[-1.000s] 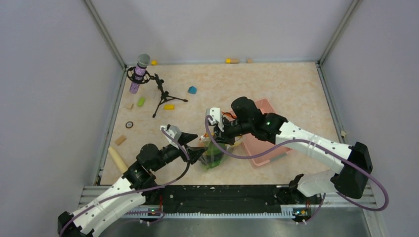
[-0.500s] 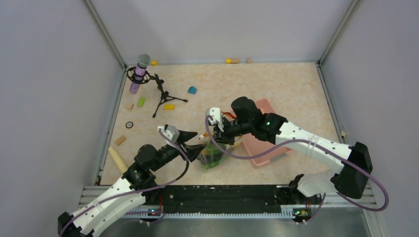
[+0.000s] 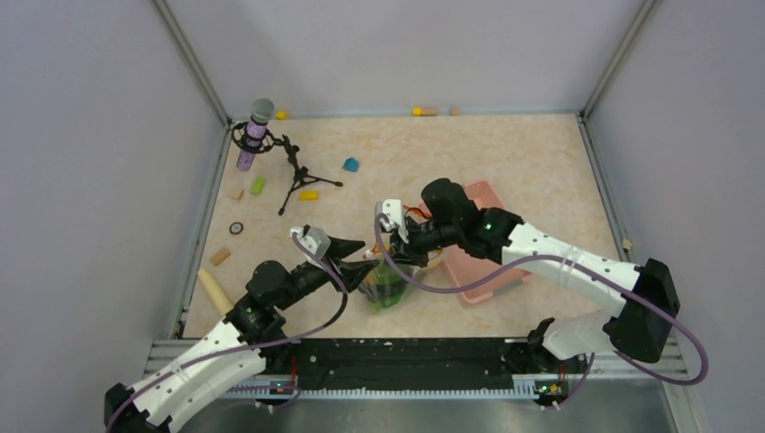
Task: Place the food in the zip-top bag and seal the zipper
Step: Zip the zipper food storage bag at the center of the board.
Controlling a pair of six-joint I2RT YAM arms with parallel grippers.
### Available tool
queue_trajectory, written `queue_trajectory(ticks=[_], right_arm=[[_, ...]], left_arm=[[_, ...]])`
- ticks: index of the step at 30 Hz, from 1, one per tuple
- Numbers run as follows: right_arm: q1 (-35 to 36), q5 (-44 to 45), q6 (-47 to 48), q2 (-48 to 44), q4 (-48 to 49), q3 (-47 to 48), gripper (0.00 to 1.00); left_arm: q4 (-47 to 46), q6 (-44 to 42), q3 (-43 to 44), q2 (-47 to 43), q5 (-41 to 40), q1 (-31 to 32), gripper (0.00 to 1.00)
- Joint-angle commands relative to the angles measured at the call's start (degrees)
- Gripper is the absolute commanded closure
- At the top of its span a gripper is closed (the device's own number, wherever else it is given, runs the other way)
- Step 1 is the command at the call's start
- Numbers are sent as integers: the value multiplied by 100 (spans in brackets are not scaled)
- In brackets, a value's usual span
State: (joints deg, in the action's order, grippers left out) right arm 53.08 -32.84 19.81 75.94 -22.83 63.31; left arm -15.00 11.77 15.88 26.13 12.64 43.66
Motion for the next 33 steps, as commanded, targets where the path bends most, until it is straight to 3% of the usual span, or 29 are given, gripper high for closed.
queue_trajectory(ticks=[1, 7, 33], right_arm=[[-14, -244, 194, 9, 199, -3, 99], [-13, -274, 194, -45, 208, 3, 99], [-9, -305, -448, -395, 961, -469, 99]], left_arm=[[-373, -138, 234, -36, 187, 9, 40], [-372, -174, 186, -30, 234, 2, 48], [-790, -61, -365, 9, 80, 2, 45]])
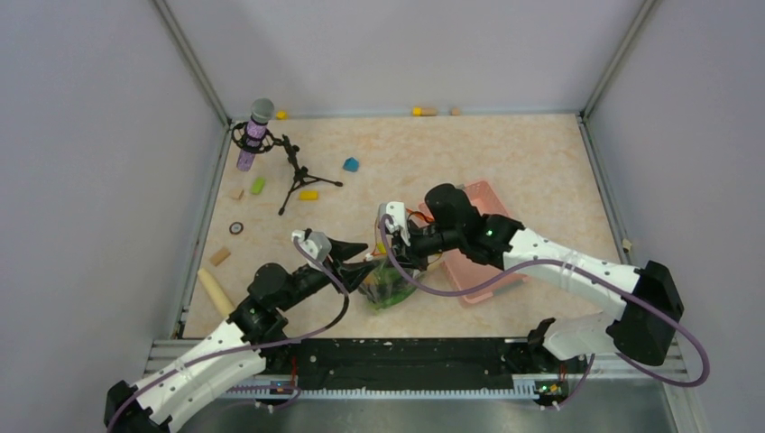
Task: Place the food in the zip-top bag and seal the zipper
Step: Zip the zipper food storage bag at the center of the board.
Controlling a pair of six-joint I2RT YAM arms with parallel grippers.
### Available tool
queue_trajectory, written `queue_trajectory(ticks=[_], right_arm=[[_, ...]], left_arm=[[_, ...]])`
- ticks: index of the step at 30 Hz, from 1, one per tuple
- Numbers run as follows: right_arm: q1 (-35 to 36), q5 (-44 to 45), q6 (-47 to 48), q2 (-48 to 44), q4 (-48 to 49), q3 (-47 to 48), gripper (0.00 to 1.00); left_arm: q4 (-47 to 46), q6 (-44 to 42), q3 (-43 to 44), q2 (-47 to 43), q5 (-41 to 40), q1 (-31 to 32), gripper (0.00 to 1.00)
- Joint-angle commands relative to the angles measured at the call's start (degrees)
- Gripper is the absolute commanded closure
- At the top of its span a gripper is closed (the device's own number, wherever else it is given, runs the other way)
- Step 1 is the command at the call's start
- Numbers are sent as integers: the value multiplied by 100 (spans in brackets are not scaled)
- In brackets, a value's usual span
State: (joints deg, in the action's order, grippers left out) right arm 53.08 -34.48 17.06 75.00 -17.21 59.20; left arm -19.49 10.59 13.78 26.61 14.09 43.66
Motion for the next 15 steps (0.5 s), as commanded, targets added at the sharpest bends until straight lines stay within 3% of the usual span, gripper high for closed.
queue_trajectory(ticks=[1, 15], right_arm=[[-8, -152, -176, -323, 419, -74, 99], [-17, -207, -308, -306, 536, -178, 99]], left_arm=[[-386, 69, -185, -43, -86, 7, 45], [-609, 53, -275, -231, 208, 2, 46]])
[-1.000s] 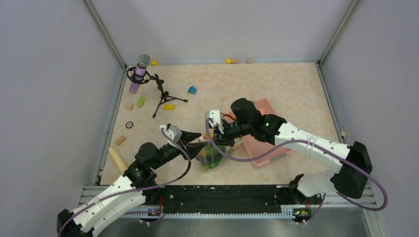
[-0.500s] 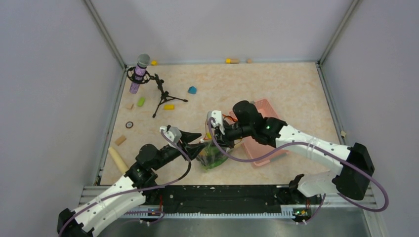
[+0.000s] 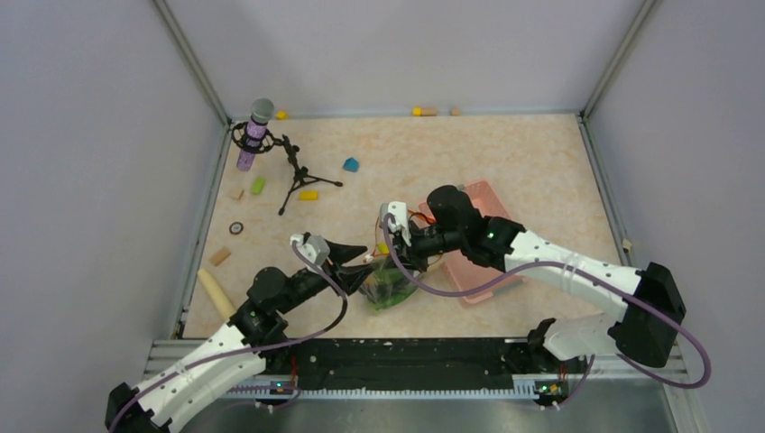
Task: Place the food in the zip-top bag and seal the zipper
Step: Zip the zipper food storage bag at the center of the board.
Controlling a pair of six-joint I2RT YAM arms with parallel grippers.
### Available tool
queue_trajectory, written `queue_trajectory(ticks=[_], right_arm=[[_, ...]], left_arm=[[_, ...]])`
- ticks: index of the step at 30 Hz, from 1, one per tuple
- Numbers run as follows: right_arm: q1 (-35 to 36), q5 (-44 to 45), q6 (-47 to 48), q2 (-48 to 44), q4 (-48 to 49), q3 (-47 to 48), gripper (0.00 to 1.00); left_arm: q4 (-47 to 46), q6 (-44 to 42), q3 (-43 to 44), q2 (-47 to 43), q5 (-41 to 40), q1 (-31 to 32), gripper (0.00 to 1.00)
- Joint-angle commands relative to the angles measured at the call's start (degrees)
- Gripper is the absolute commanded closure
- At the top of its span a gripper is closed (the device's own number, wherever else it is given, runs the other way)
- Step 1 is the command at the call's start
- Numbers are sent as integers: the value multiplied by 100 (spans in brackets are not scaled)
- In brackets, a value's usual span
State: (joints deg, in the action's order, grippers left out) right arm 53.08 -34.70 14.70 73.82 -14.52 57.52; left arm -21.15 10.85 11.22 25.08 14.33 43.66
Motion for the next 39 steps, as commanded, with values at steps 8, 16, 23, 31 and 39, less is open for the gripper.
queue_trajectory(ticks=[8, 16, 23, 31, 39], right_arm=[[-13, -275, -108, -154, 280, 13, 99], [-14, -133, -76, -131, 190, -3, 93], [-13, 325, 401, -276, -429, 327, 55], [-14, 91, 1210, -916, -739, 825, 35], [274, -555, 1405, -458, -713, 1239, 32]], left_arm=[[-522, -30, 58, 102, 203, 7, 58], [-506, -71, 126, 147, 302, 5, 100], [-364, -238, 109, -85, 522, 4, 100], [-239, -561, 146, -184, 1001, 3, 100], [-132, -570, 269, -99, 1094, 2, 100]])
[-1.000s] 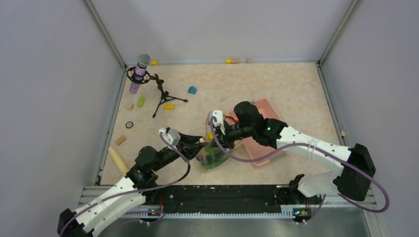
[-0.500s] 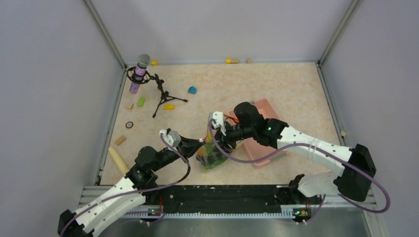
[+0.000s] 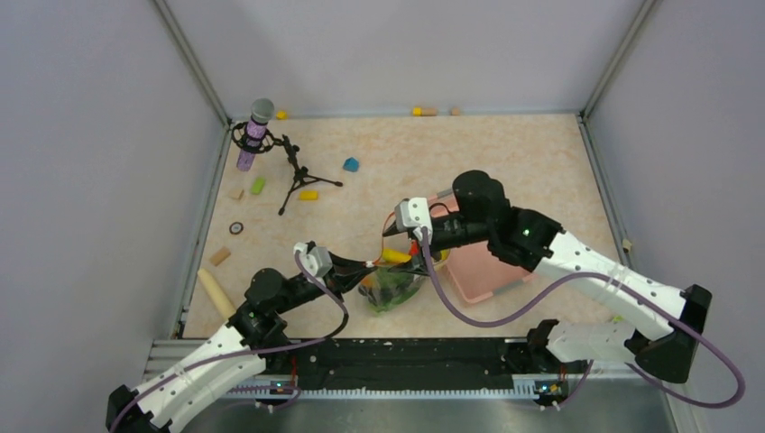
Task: Place the food in the zip-top bag and seal the zipper
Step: Zip the zipper food storage bag at the center of the board.
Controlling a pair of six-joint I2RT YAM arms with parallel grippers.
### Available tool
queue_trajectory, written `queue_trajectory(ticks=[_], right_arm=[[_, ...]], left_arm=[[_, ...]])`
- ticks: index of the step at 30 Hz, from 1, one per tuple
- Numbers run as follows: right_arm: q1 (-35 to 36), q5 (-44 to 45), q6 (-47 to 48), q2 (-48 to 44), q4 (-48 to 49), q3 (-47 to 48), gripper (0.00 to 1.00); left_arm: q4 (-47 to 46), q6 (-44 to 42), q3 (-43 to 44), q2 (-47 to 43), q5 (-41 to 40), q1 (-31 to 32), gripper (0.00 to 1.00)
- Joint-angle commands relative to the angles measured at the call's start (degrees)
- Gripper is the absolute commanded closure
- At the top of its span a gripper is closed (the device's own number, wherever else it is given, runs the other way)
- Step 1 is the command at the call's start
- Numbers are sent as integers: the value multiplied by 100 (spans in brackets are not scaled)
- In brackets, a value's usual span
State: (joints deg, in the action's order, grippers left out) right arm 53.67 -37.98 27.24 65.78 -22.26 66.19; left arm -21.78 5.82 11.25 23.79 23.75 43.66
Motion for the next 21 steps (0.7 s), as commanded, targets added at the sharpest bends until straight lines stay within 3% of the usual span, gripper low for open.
queue_trajectory(ticks=[1, 11, 21], right_arm=[[302, -118, 112, 467, 59, 459, 32], [789, 410, 281, 1380, -536, 1272, 44], [940, 840, 306, 1437, -724, 1235, 59]], left_arm=[[-33, -58, 284, 37, 136, 2, 100], [104, 6, 299, -24, -63, 3, 100], [117, 10, 231, -171, -120, 3, 100]])
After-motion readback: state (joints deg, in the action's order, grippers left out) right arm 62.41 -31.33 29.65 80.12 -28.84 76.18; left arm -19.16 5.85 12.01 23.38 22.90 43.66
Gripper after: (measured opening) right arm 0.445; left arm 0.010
